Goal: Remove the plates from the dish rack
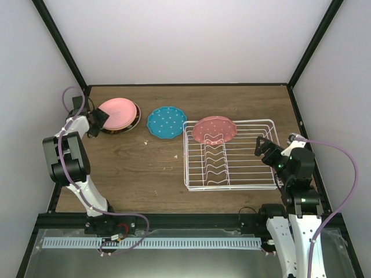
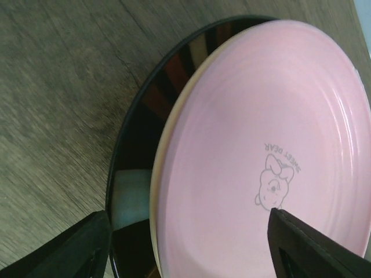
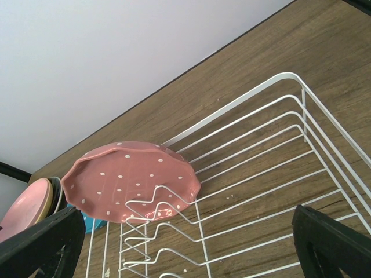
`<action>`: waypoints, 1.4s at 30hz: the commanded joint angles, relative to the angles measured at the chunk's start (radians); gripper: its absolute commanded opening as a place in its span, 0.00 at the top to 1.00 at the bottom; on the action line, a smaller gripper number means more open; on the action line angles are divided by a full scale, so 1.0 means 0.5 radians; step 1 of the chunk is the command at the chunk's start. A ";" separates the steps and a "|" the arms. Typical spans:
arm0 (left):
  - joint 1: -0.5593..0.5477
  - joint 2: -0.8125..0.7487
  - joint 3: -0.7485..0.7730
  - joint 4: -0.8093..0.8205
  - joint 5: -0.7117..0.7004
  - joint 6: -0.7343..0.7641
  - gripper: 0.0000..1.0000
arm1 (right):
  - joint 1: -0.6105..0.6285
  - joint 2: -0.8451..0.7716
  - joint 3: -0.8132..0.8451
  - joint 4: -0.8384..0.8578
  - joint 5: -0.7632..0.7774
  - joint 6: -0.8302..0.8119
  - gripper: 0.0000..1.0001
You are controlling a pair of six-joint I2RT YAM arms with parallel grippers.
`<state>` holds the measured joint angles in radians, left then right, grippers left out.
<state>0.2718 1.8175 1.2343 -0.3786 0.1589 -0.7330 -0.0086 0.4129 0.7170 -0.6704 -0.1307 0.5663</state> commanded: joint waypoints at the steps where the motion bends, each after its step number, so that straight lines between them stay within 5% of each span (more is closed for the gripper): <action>1: 0.024 -0.051 0.118 -0.050 -0.089 0.012 0.18 | 0.020 0.011 0.020 0.026 0.010 0.020 0.00; 9: 0.027 -0.156 0.459 -0.291 -0.418 0.013 0.15 | 0.021 0.046 0.001 0.068 -0.022 0.001 0.00; 13: -0.041 -0.242 0.498 -0.043 -0.186 0.151 0.17 | 0.020 0.055 -0.005 0.077 -0.026 -0.007 0.00; 18: -0.433 -0.226 0.685 0.271 0.493 0.647 0.20 | 0.022 0.073 -0.032 0.124 -0.059 -0.001 0.00; 23: -0.993 -0.040 1.073 -0.077 0.988 1.388 0.20 | 0.020 0.101 -0.023 0.140 -0.080 -0.008 0.00; 35: -1.485 0.035 0.963 -0.380 1.050 2.541 0.23 | 0.022 -0.038 0.059 -0.059 0.042 -0.053 0.00; 42: -1.606 0.124 0.960 -0.416 0.932 2.809 0.25 | 0.020 -0.036 0.071 -0.072 0.059 -0.077 0.00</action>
<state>-0.5064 1.8469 1.7161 -0.5709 0.6472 0.5266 -0.0086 0.4011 0.7086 -0.6903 -0.1211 0.5468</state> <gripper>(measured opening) 0.756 0.997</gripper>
